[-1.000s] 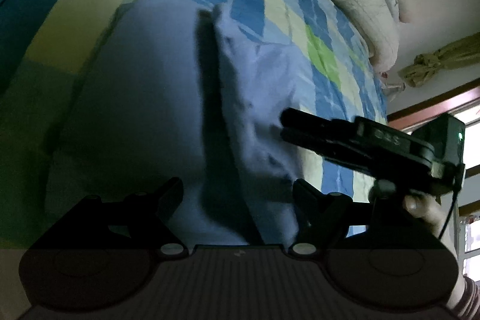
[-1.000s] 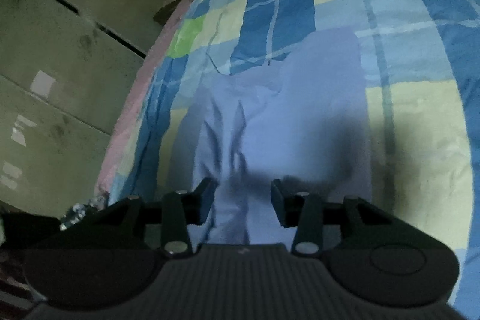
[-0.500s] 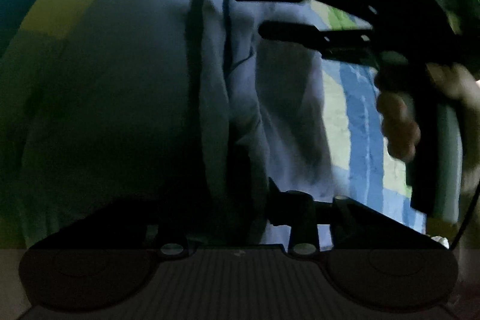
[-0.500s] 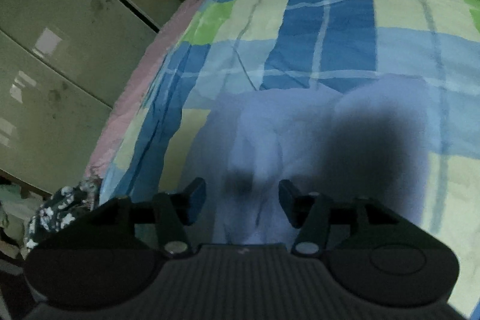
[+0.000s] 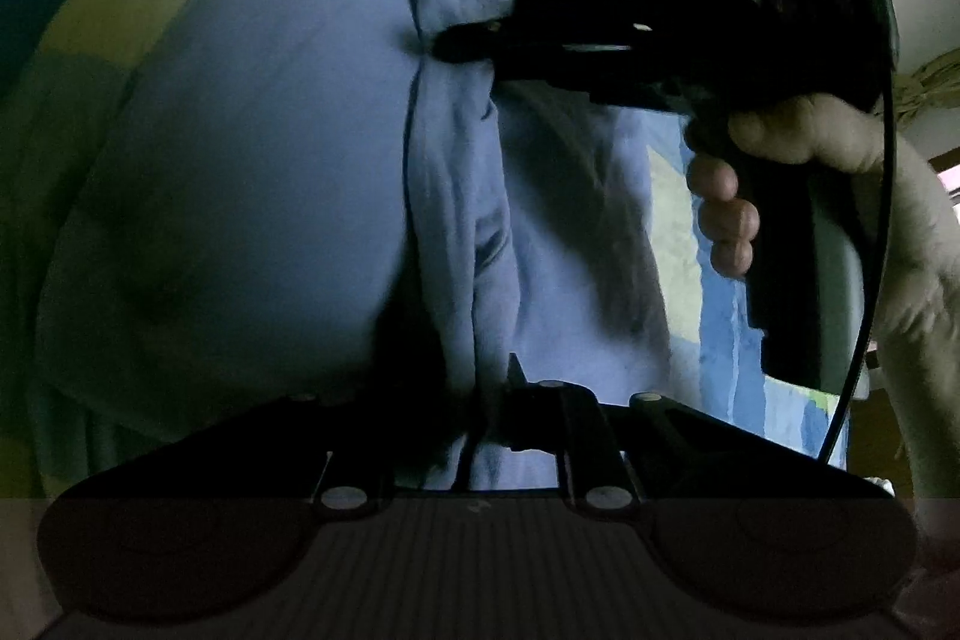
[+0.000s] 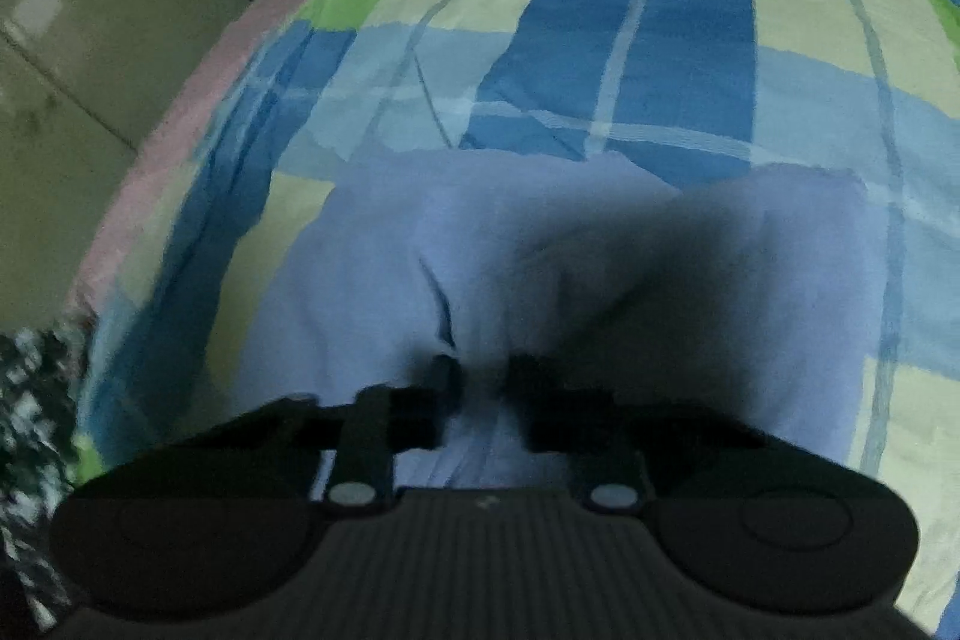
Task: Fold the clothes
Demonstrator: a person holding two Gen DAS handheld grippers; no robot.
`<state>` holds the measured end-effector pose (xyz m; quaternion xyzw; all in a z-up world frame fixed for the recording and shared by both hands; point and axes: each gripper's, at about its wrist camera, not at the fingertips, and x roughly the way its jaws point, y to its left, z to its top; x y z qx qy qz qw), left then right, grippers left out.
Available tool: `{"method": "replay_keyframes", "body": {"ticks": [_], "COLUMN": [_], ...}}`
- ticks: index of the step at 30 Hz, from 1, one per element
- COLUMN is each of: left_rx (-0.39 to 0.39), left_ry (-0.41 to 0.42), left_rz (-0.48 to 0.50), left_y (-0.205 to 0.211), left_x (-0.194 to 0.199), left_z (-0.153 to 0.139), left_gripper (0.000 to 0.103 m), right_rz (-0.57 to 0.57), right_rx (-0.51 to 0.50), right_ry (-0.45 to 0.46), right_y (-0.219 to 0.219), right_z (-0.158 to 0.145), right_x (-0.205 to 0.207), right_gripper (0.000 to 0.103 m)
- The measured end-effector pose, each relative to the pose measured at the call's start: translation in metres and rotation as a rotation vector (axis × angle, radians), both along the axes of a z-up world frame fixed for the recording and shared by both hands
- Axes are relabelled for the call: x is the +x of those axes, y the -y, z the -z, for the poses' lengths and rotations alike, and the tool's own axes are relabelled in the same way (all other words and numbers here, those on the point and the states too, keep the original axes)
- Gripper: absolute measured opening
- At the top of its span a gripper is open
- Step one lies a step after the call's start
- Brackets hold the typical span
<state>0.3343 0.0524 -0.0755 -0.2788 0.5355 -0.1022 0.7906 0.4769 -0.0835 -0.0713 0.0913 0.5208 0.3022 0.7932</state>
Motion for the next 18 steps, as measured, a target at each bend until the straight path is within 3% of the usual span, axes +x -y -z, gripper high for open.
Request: {"method": "replay_keyframes", "body": {"ticks": [10,14,18], "left_rx": [-0.028,-0.024,-0.067], "left_ry": [0.123,0.141,0.102], "left_rz": [-0.030,-0.073,-0.117], "left_y": [-0.040,-0.066,-0.104], "left_x": [-0.012,-0.014,-0.013], "left_z": [-0.040,-0.042,-0.031], "left_gripper": [0.011,0.011,0.011], "right_rz": [0.089,0.091,0.081], "right_rx": [0.248,0.277,0.254], "right_ry": [0.081,0.123,0.140], "right_y": [0.016,-0.006,-0.040], "right_z": [-0.034,-0.048,-0.043], "right_x": [-0.018,-0.019,-0.017], "right_gripper": [0.010,0.010,0.010]}}
